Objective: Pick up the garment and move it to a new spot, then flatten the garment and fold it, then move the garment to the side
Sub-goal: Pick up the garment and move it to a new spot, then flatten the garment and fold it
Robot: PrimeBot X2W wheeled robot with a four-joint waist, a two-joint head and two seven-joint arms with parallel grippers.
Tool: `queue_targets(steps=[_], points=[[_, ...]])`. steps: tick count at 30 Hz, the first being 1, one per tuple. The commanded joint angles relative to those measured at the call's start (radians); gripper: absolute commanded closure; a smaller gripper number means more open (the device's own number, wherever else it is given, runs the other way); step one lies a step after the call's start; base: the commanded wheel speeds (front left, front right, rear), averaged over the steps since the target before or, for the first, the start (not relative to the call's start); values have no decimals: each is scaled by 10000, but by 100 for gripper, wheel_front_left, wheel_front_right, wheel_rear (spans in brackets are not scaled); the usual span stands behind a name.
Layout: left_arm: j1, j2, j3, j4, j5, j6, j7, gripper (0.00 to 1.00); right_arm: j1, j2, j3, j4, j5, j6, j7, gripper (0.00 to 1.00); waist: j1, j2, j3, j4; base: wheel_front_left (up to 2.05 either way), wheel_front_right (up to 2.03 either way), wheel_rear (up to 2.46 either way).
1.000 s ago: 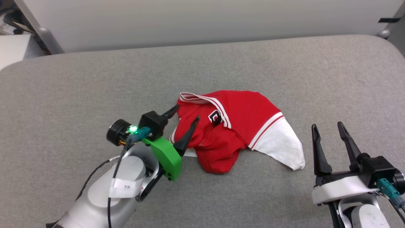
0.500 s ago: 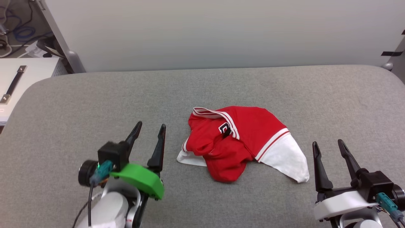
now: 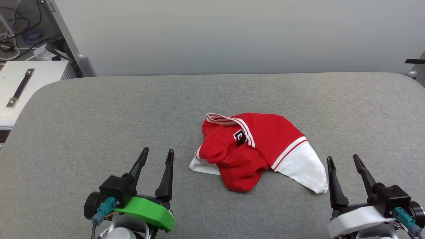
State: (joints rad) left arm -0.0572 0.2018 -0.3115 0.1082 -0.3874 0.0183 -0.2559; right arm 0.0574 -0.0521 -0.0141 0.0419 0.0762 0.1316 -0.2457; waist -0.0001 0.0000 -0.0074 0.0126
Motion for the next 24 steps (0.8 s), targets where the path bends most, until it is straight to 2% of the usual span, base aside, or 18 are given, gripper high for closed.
queue_targets(steps=[1, 6, 14, 15, 17, 24], points=[[33, -119, 138, 39, 159, -126, -58, 0, 3, 18, 58, 5, -23, -9, 178, 0, 1, 0, 58, 76, 0, 0, 0], [-121, -422, 495, 135, 485, -451, -58, 0, -197, -388, 458, -57, 299, -9, 2154, 0, 1, 0, 278, 290, 0, 0, 0], [-406, -833, 892, 338, 930, -861, -58, 0, -1002, -1792, 1082, 129, 2025, -9, 7185, 0, 1, 0, 994, 769, 0, 0, 0], [-438, -875, 918, 415, 979, -906, -58, 0, -1117, -2132, 1282, 168, 2136, -9, 7753, 0, 1, 0, 1082, 845, 0, 0, 0], [-523, -902, 890, 589, 1140, -998, -58, 0, -1343, -2525, 1229, 238, 2316, -9, 8291, 0, 1, 0, 1234, 967, 0, 0, 0], [-751, -1074, 1004, 768, 1419, -1195, -58, 0, -1795, -2694, 862, 677, 2559, -9, 8417, 0, 1, 0, 1583, 1289, 0, 0, 0]])
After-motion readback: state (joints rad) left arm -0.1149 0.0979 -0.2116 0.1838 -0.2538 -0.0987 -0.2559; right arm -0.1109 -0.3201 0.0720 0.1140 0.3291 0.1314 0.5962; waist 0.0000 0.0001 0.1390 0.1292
